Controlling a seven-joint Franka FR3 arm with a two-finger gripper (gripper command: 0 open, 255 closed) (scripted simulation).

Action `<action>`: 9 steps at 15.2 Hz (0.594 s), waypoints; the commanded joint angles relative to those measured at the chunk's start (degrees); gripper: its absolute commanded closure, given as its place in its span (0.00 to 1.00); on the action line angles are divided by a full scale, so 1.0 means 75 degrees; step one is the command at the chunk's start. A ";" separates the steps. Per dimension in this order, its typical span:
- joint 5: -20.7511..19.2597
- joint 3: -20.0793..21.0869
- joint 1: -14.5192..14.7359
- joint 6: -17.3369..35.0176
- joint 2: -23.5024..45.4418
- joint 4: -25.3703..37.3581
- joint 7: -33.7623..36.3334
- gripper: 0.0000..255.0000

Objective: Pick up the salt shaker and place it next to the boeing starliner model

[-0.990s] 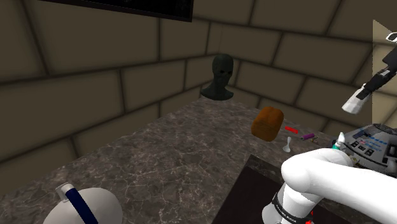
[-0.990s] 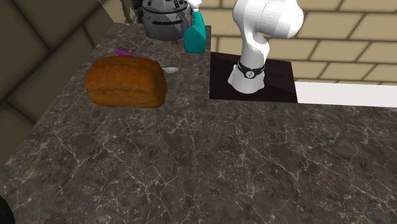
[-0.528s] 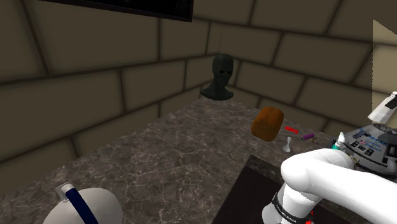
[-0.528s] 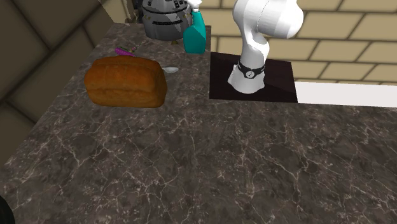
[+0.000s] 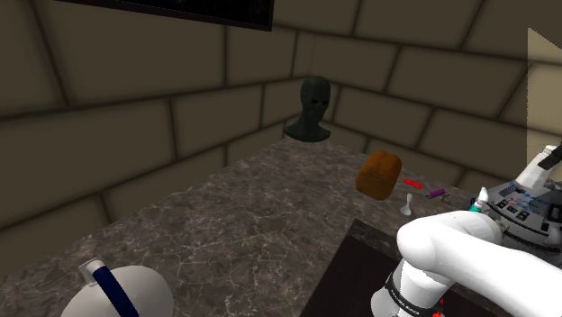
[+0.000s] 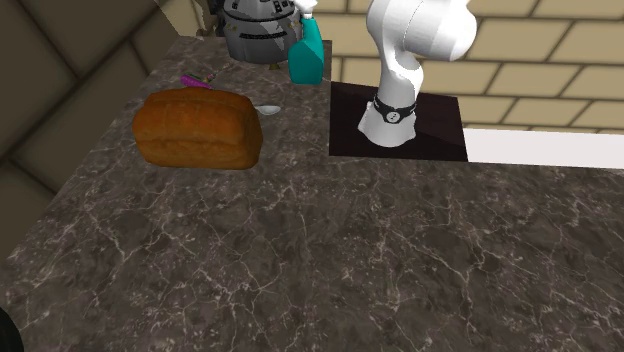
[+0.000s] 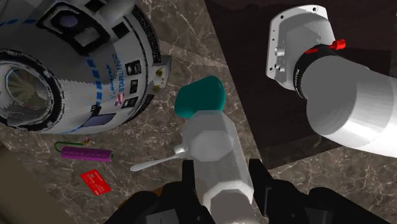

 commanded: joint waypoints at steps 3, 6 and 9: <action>-0.0152 -0.0133 -0.0108 0.0182 -0.0338 -0.0505 0.0018 1.00; -0.0278 -0.0246 -0.0195 0.0308 -0.0592 -0.0875 0.0026 1.00; -0.0413 -0.0370 -0.0286 0.0428 -0.0842 -0.1234 0.0029 1.00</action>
